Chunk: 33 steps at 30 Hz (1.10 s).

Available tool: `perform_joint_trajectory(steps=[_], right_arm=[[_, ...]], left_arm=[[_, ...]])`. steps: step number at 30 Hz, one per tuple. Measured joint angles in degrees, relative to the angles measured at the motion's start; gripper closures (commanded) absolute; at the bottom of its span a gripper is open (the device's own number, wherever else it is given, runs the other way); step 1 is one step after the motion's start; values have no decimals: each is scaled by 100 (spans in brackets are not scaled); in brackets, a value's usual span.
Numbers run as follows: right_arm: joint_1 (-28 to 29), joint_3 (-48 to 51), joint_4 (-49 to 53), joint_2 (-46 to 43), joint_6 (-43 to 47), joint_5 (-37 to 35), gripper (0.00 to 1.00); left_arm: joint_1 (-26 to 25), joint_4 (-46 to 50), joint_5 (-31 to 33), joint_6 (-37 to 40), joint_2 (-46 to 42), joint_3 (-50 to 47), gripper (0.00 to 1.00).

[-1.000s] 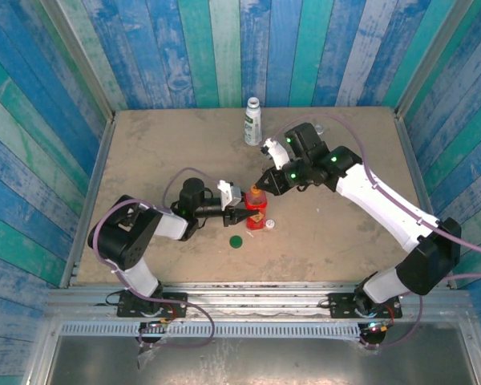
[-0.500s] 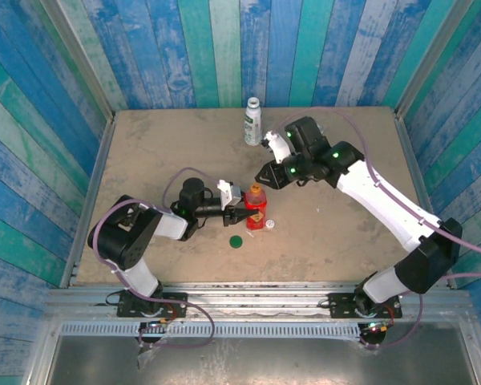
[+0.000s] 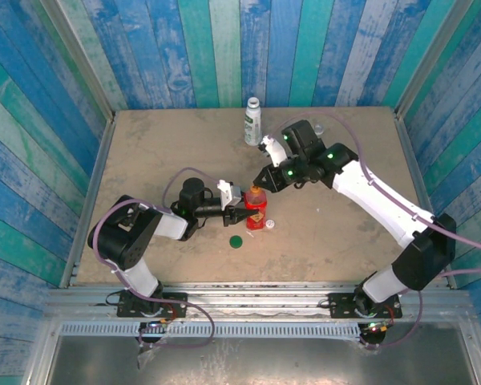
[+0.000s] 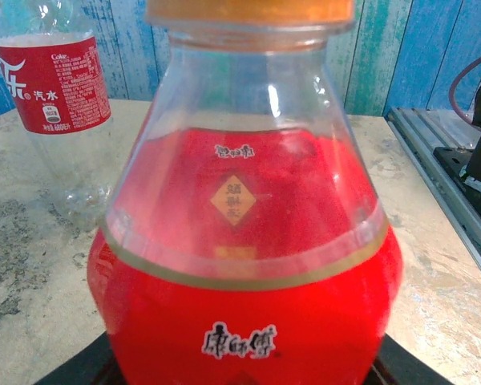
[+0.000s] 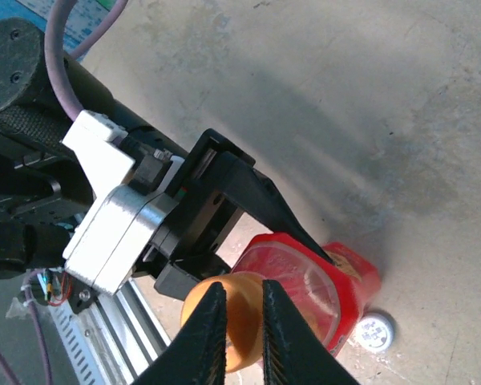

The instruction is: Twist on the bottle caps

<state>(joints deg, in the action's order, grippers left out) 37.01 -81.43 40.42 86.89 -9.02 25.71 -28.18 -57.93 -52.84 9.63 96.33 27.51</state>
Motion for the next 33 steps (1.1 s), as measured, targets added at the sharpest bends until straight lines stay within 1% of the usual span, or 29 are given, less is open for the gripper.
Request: perform_joint_trajectory(steps=[2,13,14,19,21,28,31,33], right_arm=[[-4,70,-7,-79,0,-2,89],[-33,455,63,-448,-61,133,88],[-31,457,87,-463,-66,131,87],[-50,356,83,-485,-68,4,77],[-68,262,61,-428,-57,-4,76],[-81,-61,-22,85,33,63,81],[-103,35,-98,37,52,140,85],[-105,203,-186,-94,44,208,84]], left_arm=[[0,-2,-2,2,0,0,52],[0,0,0,-7,0,0,52],[0,0,0,-4,0,0,52],[0,0,0,-7,0,0,52],[0,0,0,-7,0,0,52],[0,-2,0,-7,0,0,52],[0,-4,2,-7,0,0,52],[0,-9,2,-7,0,0,52]])
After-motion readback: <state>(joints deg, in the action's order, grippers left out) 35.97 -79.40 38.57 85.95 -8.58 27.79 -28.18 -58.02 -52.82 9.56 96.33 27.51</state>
